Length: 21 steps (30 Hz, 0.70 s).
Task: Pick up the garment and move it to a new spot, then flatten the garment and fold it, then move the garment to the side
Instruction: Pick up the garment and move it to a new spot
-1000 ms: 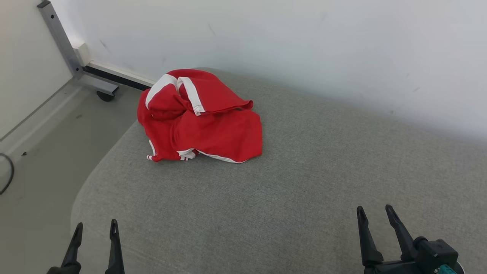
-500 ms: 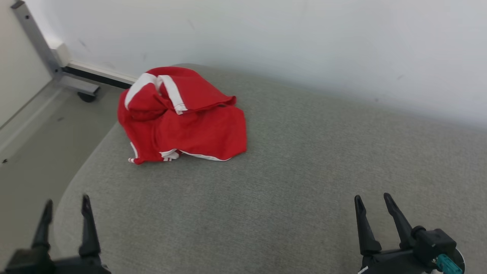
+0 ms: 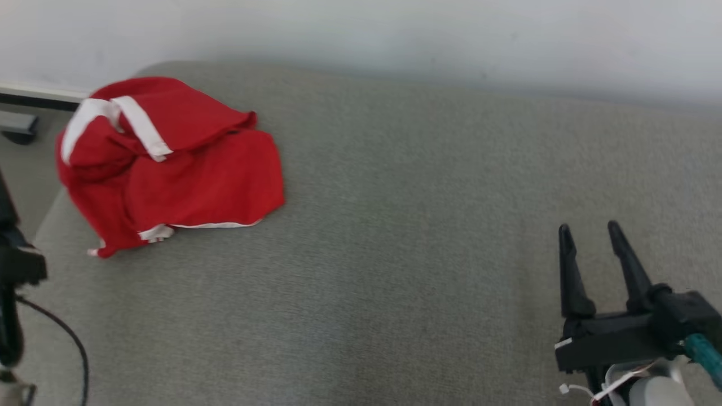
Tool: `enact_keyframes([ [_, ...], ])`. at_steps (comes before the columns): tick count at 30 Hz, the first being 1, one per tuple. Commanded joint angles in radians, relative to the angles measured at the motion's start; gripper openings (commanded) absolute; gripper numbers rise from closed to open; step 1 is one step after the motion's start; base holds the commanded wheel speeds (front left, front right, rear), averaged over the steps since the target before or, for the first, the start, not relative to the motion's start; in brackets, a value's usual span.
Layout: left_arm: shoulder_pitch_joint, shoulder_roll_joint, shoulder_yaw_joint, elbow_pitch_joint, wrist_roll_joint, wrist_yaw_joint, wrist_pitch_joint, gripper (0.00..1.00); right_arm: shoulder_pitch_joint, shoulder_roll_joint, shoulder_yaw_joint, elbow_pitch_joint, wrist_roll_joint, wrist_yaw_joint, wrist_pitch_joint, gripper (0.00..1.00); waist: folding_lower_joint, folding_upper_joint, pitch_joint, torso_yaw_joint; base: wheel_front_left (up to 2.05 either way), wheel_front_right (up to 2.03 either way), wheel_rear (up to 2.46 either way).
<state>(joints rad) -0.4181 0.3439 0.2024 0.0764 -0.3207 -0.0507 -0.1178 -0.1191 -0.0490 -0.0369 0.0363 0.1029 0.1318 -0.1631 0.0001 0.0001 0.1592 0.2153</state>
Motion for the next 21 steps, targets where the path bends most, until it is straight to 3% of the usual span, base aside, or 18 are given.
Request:
enact_keyframes([
  [1, -0.019, 0.004, 0.002, 0.004, -0.014, 0.0, 0.004, 1.0, -0.01, -0.002, -0.006, -0.006, -0.006, -0.002, 0.0, 1.0, -0.0001, -0.0001, 0.125, -0.116, 0.0, 0.0, 0.0],
  [11, -0.216, 0.135, 0.069, 0.167, -0.085, -0.027, 0.076, 1.0, -0.058, -0.002, -0.038, -0.034, 0.01, -0.002, -0.03, 1.0, -0.0001, -0.0001, 0.27, -0.227, 0.0, 0.0, 0.0],
  [21, -0.325, 0.219, 0.009, 0.4, -0.083, -0.048, 0.188, 1.0, -0.075, -0.002, -0.043, -0.044, 0.0, -0.002, -0.038, 1.0, -0.0001, -0.0001, 0.299, -0.263, 0.0, 0.0, 0.0],
])
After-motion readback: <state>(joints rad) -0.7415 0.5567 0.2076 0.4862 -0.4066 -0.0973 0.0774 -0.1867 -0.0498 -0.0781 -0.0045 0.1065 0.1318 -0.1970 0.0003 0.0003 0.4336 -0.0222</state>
